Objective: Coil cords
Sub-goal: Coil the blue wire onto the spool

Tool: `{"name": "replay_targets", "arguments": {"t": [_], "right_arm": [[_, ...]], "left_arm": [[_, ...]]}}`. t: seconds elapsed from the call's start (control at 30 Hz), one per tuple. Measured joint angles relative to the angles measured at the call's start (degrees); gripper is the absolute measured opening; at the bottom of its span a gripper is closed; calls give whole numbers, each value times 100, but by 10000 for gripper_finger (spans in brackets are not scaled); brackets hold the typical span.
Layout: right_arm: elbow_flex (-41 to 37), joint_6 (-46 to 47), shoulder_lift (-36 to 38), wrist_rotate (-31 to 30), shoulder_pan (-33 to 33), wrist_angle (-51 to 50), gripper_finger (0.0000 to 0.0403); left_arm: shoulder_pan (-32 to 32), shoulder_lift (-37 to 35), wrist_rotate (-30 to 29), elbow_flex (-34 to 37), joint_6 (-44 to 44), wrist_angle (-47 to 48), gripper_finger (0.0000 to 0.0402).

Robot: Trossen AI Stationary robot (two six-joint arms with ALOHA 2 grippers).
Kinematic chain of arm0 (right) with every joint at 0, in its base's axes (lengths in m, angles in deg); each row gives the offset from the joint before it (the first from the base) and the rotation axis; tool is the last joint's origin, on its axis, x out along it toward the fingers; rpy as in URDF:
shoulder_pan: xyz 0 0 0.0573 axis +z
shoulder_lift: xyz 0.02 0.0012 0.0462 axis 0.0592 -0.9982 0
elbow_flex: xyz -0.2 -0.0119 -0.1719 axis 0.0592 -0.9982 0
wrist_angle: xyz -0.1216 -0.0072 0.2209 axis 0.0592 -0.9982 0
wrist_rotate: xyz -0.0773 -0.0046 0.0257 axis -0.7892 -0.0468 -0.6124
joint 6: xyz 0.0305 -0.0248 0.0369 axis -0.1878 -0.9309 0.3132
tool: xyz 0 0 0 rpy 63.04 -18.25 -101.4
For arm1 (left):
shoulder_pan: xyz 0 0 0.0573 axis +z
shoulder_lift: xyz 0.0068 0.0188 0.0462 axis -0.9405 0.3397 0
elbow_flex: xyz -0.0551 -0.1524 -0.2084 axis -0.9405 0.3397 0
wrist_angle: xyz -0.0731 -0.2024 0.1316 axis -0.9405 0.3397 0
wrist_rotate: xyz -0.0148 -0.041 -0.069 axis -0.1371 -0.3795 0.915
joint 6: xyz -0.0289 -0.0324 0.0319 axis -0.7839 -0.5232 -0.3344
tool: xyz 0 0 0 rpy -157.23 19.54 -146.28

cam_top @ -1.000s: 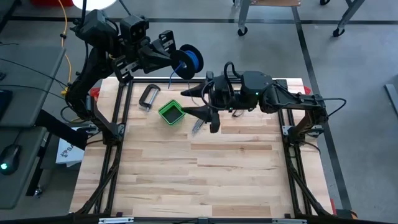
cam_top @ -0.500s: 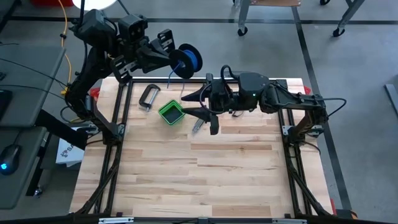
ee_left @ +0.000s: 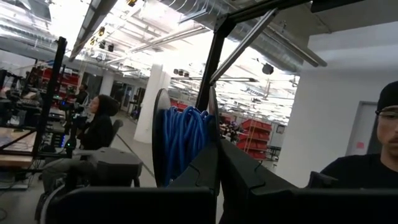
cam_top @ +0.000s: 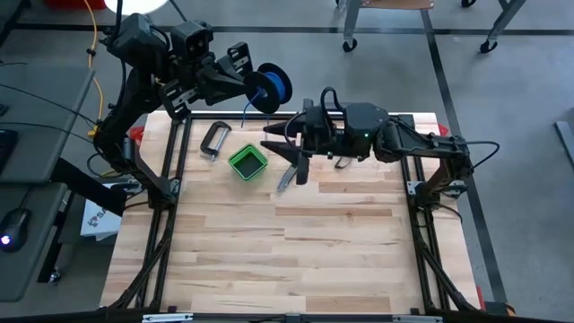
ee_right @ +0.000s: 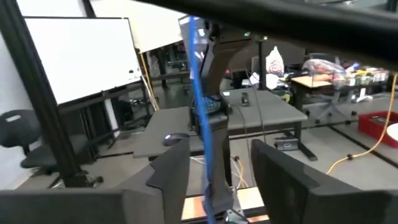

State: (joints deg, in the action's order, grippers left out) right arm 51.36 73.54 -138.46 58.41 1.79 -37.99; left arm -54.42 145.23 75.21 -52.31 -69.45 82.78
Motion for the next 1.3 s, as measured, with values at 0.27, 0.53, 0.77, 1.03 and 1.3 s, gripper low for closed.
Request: {"name": "replay_targets", "arguments": {"t": [0.27, 0.53, 0.77, 1.03, 1.3], "right_arm": [[0, -103, 0, 324, 4, -26, 212], [0, -148, 0, 282, 4, -112, 160], [0, 162, -33, 291, 2, 61, 32], [0, 439, -22, 227, -26, 109, 84], [0, 227, -18, 225, -17, -12, 212]], "left_arm": [[0, 0, -13, 0, 7, 2, 1], [0, 0, -13, 0, 9, 0, 1], [0, 0, -194, 0, 163, -4, 1], [0, 0, -288, 0, 267, -6, 1], [0, 0, -293, 0, 267, -9, 1]]}}
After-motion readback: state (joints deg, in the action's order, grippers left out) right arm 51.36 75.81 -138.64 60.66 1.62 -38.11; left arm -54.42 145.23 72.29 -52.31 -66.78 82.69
